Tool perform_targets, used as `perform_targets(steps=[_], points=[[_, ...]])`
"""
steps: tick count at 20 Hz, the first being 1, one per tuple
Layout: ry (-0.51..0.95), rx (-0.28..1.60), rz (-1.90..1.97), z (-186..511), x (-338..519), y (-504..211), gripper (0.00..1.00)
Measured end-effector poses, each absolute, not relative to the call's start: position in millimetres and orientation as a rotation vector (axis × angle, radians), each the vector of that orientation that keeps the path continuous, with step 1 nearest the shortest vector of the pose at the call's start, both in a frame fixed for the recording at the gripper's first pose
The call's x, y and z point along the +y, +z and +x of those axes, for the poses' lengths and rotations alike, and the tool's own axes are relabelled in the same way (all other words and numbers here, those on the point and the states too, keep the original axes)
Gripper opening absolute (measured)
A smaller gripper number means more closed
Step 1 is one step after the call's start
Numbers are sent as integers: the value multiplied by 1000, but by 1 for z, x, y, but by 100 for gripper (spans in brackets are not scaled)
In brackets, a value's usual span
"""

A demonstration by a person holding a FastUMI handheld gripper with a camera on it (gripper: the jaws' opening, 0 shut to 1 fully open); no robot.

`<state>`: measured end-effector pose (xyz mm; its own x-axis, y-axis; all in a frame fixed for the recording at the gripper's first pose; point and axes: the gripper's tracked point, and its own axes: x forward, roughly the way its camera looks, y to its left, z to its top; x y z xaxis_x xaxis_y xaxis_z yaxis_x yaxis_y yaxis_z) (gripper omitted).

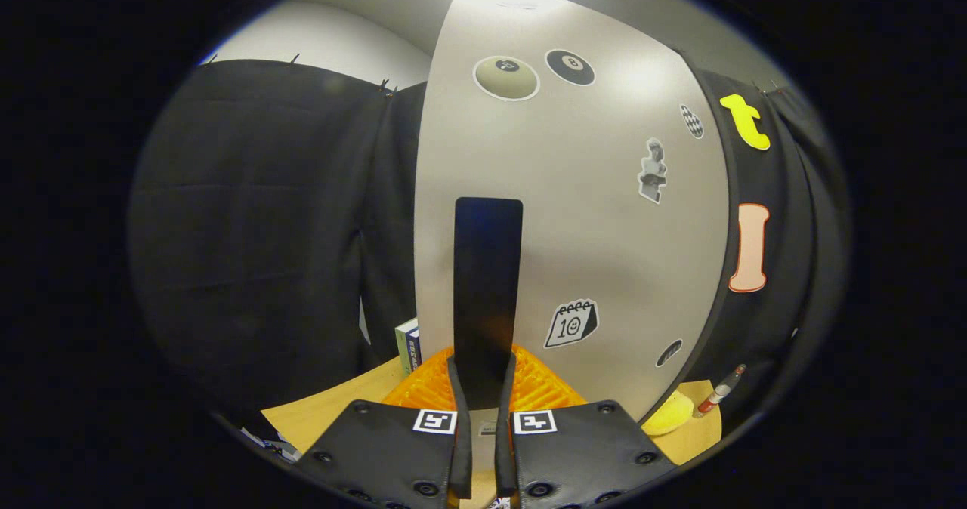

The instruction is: Open the shoe cabinet door, grab the shoes and put them into the shoe cabinet, then close the shoe cabinet door.

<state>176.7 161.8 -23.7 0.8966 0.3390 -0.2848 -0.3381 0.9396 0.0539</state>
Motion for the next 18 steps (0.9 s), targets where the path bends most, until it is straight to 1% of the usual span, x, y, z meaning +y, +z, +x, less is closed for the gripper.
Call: perform_targets(steps=[5,14,18], points=[[362,305,43,153,142,-21,14],[319,338,135,121,108,-14,13],[302,353,164,123,95,-16,13]])
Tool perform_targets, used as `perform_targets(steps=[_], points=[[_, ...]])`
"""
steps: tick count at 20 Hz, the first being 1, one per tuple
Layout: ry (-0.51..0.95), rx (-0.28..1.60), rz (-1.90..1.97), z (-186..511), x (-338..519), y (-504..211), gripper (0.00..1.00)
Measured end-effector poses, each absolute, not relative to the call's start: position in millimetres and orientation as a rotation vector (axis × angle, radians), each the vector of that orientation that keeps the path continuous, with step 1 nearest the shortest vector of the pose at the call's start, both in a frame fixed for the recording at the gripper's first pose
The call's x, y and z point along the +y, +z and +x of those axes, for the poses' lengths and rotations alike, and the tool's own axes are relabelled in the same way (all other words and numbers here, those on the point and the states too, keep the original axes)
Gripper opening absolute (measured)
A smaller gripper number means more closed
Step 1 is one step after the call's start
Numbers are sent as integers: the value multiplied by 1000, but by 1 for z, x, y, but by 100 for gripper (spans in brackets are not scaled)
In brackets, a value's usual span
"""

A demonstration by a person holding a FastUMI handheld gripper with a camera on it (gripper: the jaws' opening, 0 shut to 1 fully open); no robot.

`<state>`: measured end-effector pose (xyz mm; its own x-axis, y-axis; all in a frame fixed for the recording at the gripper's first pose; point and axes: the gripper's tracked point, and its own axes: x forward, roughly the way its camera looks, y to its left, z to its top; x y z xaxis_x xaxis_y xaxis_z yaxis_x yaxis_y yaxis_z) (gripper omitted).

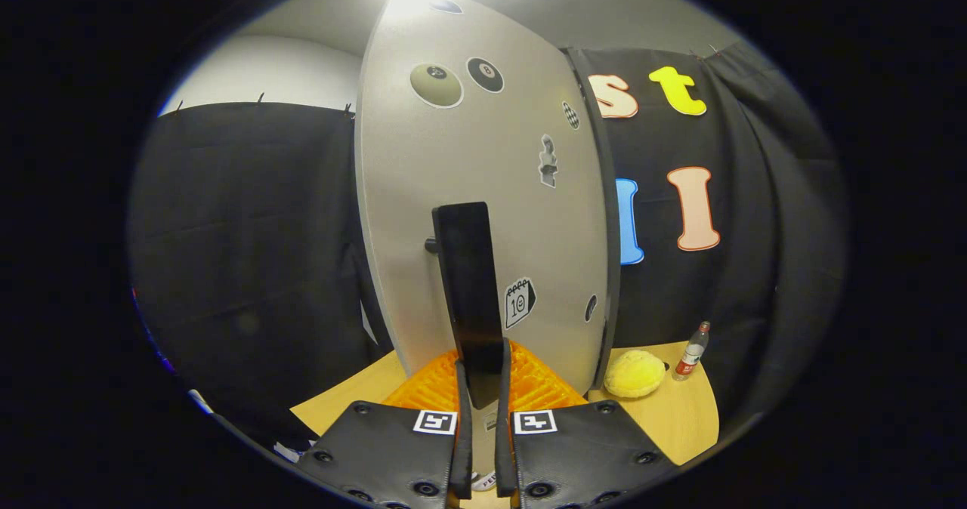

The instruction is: Open the shoe cabinet door, grab the shoes and put them into the shoe cabinet, then close the shoe cabinet door.

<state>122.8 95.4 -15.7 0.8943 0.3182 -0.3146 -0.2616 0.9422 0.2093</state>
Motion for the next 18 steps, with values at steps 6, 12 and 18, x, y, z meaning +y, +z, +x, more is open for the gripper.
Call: perform_targets(steps=[6,12,18], points=[[209,343,109,112,60,-11,12],[-51,312,5,108,-39,-1,7],[3,286,105,98,-29,8,7]])
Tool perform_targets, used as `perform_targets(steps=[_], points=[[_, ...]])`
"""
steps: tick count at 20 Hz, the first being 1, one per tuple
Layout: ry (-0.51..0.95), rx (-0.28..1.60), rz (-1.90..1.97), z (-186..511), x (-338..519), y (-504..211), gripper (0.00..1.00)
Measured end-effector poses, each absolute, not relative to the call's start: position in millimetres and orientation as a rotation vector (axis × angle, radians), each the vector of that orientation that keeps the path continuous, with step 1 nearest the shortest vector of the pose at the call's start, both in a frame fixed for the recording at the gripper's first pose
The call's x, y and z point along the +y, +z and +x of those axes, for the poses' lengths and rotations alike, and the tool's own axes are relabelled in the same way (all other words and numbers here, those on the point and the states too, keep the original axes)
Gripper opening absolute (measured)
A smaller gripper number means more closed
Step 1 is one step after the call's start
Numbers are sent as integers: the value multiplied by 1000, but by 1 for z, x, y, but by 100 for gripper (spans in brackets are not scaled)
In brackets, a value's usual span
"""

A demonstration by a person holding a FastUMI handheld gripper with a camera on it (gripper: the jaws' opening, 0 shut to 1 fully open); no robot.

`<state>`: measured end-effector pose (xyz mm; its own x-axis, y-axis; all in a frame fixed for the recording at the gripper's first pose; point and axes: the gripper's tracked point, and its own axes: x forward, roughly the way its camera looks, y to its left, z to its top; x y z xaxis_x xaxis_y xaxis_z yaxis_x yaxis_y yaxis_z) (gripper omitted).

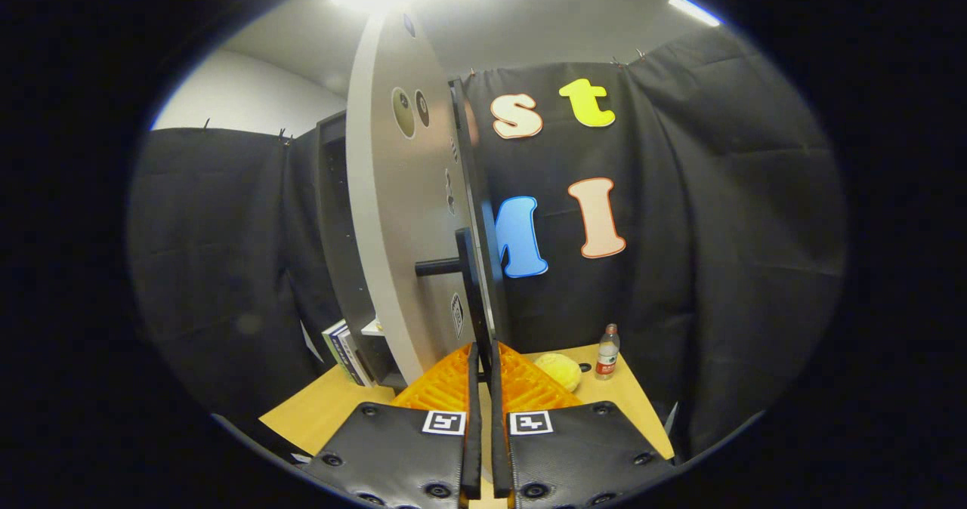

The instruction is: Open the shoe cabinet door, grab the shoes and put them into the shoe cabinet, then close the shoe cabinet door.

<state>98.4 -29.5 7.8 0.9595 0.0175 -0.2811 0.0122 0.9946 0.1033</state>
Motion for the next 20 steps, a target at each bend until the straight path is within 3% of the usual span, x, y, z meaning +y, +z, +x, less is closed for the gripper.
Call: perform_targets(steps=[3,8,10,20], points=[[-19,237,79,91,-25,26,5],[-7,132,107,67,8,62,12],[16,111,111,62,29,64,19],[106,223,57,73,124,-27,20]])
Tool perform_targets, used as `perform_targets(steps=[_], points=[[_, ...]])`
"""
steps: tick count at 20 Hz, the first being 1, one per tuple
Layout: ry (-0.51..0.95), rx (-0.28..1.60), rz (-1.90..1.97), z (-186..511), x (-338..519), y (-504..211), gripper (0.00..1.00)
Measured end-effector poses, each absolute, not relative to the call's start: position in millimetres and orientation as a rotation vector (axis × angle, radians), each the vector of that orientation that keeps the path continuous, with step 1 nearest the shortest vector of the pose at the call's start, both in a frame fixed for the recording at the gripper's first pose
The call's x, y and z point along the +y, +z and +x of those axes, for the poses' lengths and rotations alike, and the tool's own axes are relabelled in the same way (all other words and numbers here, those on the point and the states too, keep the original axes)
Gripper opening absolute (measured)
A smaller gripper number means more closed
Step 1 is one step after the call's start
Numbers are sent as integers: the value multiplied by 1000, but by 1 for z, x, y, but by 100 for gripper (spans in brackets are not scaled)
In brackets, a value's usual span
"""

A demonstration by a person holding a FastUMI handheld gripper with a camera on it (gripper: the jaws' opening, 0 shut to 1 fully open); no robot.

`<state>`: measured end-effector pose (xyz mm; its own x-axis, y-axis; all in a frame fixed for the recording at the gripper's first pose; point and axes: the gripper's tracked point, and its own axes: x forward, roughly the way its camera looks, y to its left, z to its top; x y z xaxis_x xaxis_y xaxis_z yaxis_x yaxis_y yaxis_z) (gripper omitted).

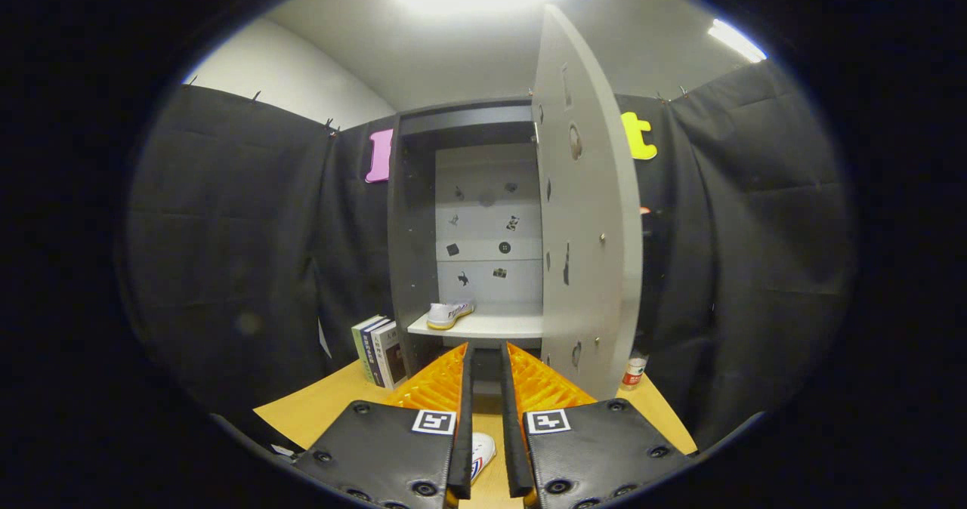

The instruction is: Open the shoe cabinet door, grab the shoes and put them into the shoe cabinet, then close the shoe cabinet door.

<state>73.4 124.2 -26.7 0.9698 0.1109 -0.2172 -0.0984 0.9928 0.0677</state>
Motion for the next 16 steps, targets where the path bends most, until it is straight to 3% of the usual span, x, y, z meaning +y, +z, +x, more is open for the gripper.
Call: perform_targets(steps=[6,9,13,16], points=[[153,419,9,101,171,-140,21],[161,524,-23,110,186,-198,41],[191,644,-34,110,203,-267,91],[193,727,-56,110,207,-314,99]])
